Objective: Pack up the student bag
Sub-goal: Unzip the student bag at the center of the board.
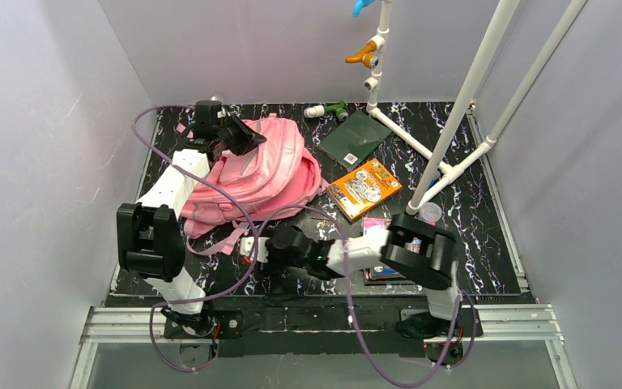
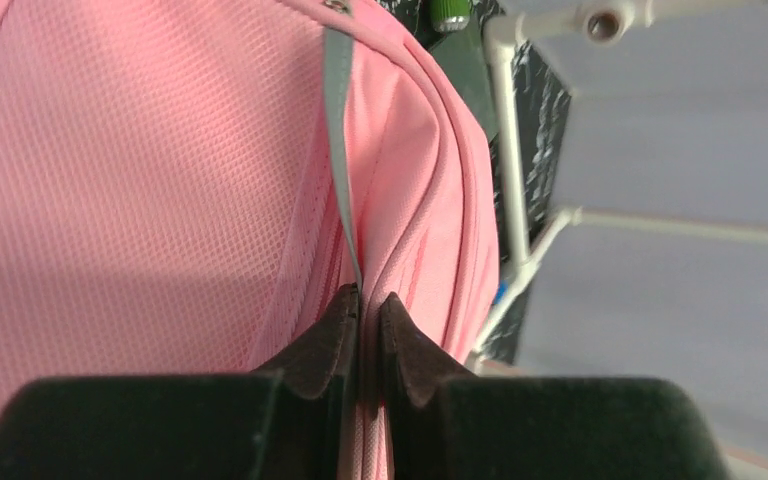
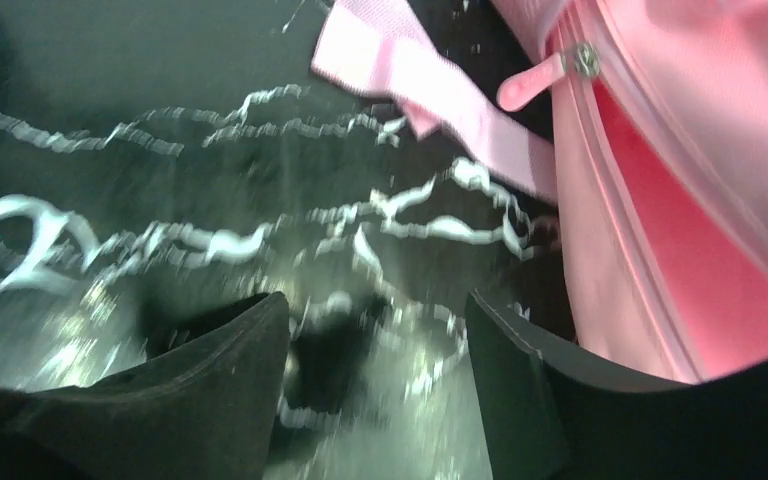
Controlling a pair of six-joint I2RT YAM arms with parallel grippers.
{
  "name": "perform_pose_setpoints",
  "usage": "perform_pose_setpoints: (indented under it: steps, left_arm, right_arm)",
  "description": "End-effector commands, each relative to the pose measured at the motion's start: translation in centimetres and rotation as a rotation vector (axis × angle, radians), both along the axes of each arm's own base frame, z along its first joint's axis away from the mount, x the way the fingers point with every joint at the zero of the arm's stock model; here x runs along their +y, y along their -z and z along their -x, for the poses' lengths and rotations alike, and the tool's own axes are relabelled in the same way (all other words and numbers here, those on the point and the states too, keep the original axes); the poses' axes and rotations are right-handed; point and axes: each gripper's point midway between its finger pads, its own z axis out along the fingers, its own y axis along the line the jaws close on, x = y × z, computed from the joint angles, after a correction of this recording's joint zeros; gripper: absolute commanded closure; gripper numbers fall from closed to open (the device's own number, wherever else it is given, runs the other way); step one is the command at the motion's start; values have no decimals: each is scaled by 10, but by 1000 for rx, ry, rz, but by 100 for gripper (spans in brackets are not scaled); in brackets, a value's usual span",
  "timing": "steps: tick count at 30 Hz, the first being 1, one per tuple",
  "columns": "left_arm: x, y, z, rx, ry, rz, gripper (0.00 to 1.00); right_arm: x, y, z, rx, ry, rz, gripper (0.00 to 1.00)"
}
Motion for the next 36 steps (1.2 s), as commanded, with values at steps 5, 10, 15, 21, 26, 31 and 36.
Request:
perform_pose_setpoints:
  steps: [5,10,15,21,26,31,36]
  left_arm:
    - [20,-3,36,-302,464,-618,100]
    - [21,-13,38,-470,662,-849,100]
    - [-11,-18,65,-619,1021,-751,100]
    - [-12,4,89,-597,1099,-703,100]
    - [1,13,89,-573,996,-767,100]
    - [48,3,69,-427,619,-934,100]
    - [76,9,107,-302,363,-879,84]
  right_arm:
    - [-68,-73,-1,228,278,-153,24]
    - [-96,-82,-27,386,438,-185,23]
    - [-136,-80,-53,568,554,-268,24]
    - [-156,-92,-63,726,544,-354,22]
    - [-150,-91,-70,746,541,-340,22]
    - [-154,-81,-81,763,589,-296,23]
    - [-204,-65,-100,685,785,-177,23]
